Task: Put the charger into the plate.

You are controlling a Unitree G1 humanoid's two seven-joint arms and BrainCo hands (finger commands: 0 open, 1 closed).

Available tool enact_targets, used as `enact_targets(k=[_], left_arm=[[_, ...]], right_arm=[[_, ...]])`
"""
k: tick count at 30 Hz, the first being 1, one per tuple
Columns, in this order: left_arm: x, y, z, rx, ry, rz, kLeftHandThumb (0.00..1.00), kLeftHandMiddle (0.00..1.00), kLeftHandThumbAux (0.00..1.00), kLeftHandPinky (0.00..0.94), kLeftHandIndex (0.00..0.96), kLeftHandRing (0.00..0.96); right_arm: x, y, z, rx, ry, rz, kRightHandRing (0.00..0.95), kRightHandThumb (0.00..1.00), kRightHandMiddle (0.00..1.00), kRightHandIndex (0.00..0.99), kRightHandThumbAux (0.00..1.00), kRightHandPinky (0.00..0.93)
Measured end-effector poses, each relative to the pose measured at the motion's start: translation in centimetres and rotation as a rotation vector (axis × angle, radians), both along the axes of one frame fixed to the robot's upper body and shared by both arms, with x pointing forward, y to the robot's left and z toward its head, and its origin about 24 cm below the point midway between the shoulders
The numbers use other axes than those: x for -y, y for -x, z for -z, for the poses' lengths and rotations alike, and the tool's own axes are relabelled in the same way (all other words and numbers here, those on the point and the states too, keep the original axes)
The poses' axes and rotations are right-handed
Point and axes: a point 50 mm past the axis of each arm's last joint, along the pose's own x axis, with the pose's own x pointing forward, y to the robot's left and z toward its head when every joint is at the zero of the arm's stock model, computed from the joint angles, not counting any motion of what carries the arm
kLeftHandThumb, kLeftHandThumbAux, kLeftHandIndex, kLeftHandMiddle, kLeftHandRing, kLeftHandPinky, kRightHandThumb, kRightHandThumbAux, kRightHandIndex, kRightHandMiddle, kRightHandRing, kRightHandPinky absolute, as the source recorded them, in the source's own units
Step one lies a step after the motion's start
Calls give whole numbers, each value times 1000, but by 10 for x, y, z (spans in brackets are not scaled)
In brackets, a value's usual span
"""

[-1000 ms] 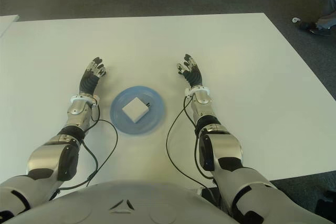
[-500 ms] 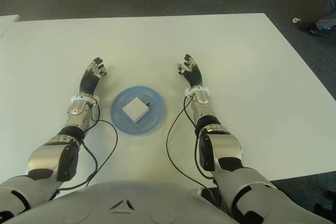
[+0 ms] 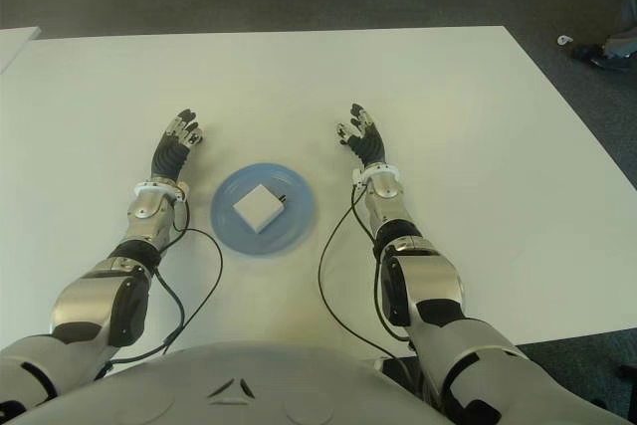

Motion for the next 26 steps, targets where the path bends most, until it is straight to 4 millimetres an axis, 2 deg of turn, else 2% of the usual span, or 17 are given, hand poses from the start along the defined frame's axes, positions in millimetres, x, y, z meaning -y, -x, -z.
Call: enact_targets(k=[26], left_arm=[[1,0,0,-5,-5,15,0,0,577,0,0,0]], right_arm=[[3,1,0,7,45,-12,0,186,0,0,652,15]])
